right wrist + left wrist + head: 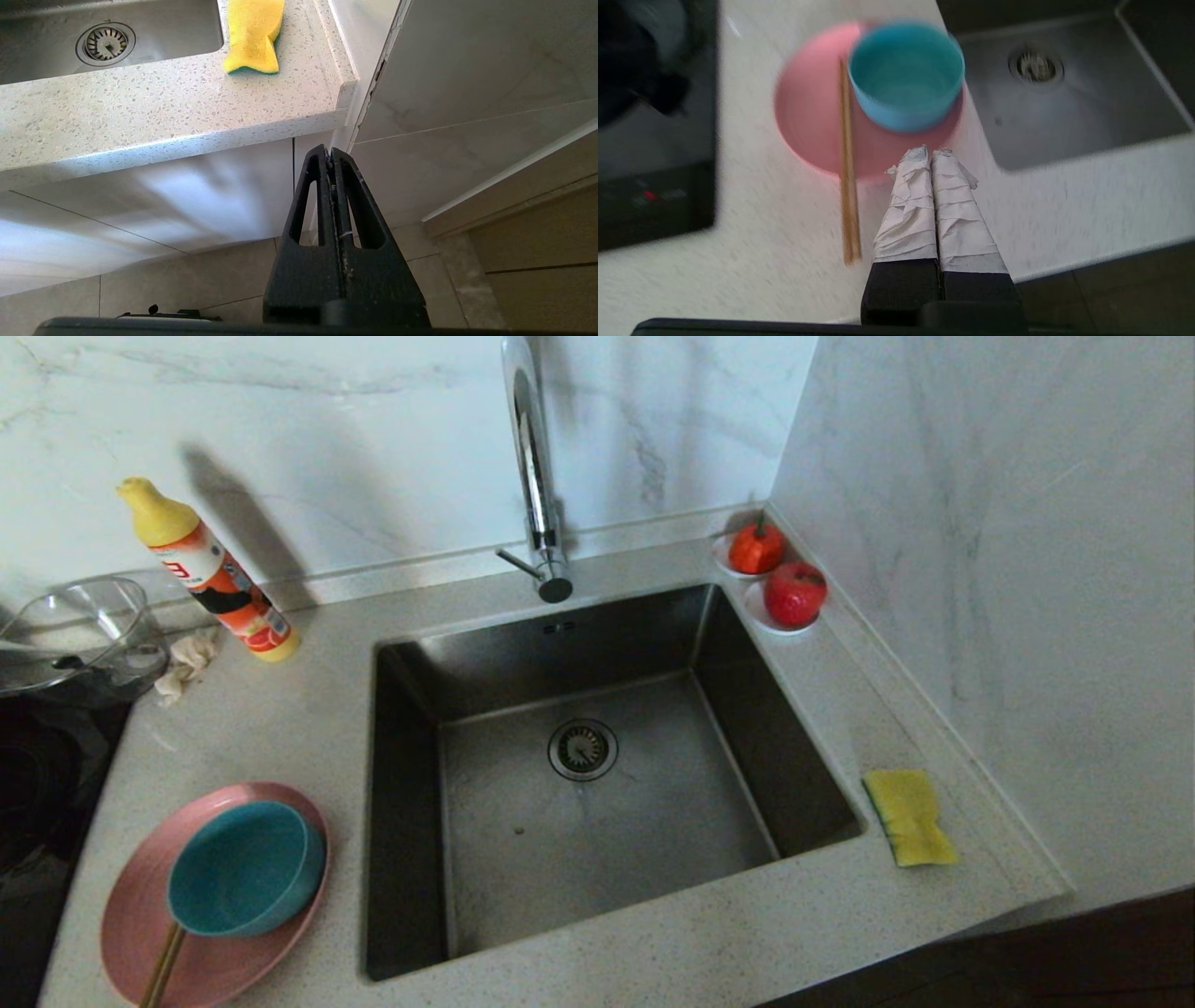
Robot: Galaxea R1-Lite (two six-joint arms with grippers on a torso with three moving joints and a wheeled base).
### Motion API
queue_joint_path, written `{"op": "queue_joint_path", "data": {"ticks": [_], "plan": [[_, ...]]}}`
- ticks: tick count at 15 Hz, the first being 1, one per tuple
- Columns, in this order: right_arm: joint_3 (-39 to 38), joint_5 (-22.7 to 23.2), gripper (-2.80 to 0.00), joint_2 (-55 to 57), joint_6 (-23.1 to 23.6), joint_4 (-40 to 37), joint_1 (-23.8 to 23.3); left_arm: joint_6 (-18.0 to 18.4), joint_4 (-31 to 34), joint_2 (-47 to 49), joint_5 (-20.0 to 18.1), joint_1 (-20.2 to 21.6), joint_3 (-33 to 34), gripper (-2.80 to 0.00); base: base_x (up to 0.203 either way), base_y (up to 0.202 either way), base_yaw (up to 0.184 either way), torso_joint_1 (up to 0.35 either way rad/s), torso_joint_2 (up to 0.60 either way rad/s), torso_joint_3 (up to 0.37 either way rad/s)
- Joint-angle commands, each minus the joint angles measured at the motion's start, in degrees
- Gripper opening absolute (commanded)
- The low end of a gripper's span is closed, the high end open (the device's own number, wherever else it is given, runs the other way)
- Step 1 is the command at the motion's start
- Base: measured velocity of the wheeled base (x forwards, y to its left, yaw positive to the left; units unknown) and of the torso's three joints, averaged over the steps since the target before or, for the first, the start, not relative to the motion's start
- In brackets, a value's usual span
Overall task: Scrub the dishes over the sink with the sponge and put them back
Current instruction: Grab the dish soap
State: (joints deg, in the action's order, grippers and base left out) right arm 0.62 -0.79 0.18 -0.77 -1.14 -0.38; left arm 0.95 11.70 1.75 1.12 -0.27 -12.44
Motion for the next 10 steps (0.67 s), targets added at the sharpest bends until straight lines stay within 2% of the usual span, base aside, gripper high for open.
{"op": "queue_joint_path", "data": {"ticks": [1, 4, 7, 10], "plan": [[0.0, 0.0, -2.80, 0.0, 0.0, 0.0, 0.0, -0.6, -0.3, 5.5, 1.4, 0.0, -3.5, -2.80, 0.000, 0.000, 0.000, 0.000, 0.00, 0.000], [0.0, 0.0, -2.80, 0.0, 0.0, 0.0, 0.0, -3.7, -2.9, 17.4, 2.5, 0.0, -7.1, -2.80, 0.000, 0.000, 0.000, 0.000, 0.00, 0.000], [0.0, 0.0, -2.80, 0.0, 0.0, 0.0, 0.0, -7.1, -12.7, 35.6, 4.2, 0.0, -11.2, -2.80, 0.000, 0.000, 0.000, 0.000, 0.00, 0.000], [0.0, 0.0, -2.80, 0.0, 0.0, 0.0, 0.0, -8.7, -23.4, 52.5, 7.0, 0.0, -16.3, -2.80, 0.000, 0.000, 0.000, 0.000, 0.00, 0.000]]}}
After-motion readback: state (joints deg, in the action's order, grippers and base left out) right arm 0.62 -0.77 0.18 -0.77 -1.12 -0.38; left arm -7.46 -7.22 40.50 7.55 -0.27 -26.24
